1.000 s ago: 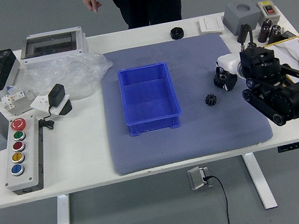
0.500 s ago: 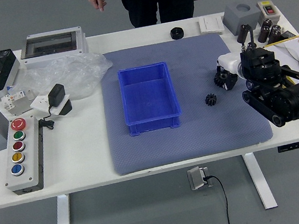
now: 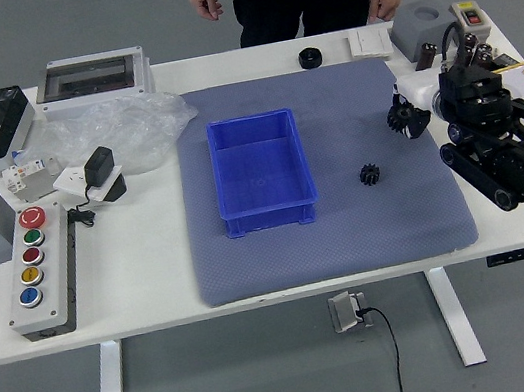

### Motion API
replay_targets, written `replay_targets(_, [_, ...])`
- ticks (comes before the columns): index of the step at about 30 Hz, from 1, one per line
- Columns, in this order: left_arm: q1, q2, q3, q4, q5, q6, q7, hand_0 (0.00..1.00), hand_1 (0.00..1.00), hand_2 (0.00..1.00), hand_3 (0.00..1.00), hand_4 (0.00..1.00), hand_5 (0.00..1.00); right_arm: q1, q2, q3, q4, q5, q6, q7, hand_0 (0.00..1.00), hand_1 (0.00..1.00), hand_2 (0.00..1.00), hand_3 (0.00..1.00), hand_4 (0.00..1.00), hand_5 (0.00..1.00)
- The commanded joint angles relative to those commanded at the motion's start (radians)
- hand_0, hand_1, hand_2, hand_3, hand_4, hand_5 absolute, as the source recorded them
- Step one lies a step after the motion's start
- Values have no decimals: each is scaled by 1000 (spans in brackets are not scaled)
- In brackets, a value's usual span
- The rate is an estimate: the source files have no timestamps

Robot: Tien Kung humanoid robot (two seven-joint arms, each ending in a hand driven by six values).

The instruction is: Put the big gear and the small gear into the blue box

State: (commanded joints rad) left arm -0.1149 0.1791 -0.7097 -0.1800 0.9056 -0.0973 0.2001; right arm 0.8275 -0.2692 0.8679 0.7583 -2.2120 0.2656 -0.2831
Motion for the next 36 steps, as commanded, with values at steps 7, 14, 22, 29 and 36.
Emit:
replay_targets(7, [0, 3, -6, 0, 2, 0, 1, 822, 828, 828, 819, 539, 118, -35, -68, 56, 151, -19, 19, -18, 547, 422, 473, 518, 607, 43])
replay_targets(14, [0, 3, -5, 0, -2, 1, 0, 822, 828, 829, 819, 539, 119, -64, -97, 73, 320, -26, 37, -34, 549, 426, 475, 519, 595, 50])
replay_targets(22, [3, 4, -7, 0, -1, 1, 1, 822, 828, 829, 819, 538, 119, -60, -69, 44, 507, -25, 45, -40, 550, 426, 475, 520, 595, 50])
replay_targets(29, [5, 4, -5, 0, 1, 1, 1, 822, 828, 829, 819, 539, 119, -35, 1, 15, 555, -9, 42, -37, 551, 427, 475, 522, 595, 53])
replay_targets(36, [7, 3, -2, 0, 3, 0, 1, 822, 828, 829, 819, 539, 119, -21, 83, -19, 546, 4, 32, -32, 551, 428, 474, 521, 598, 60])
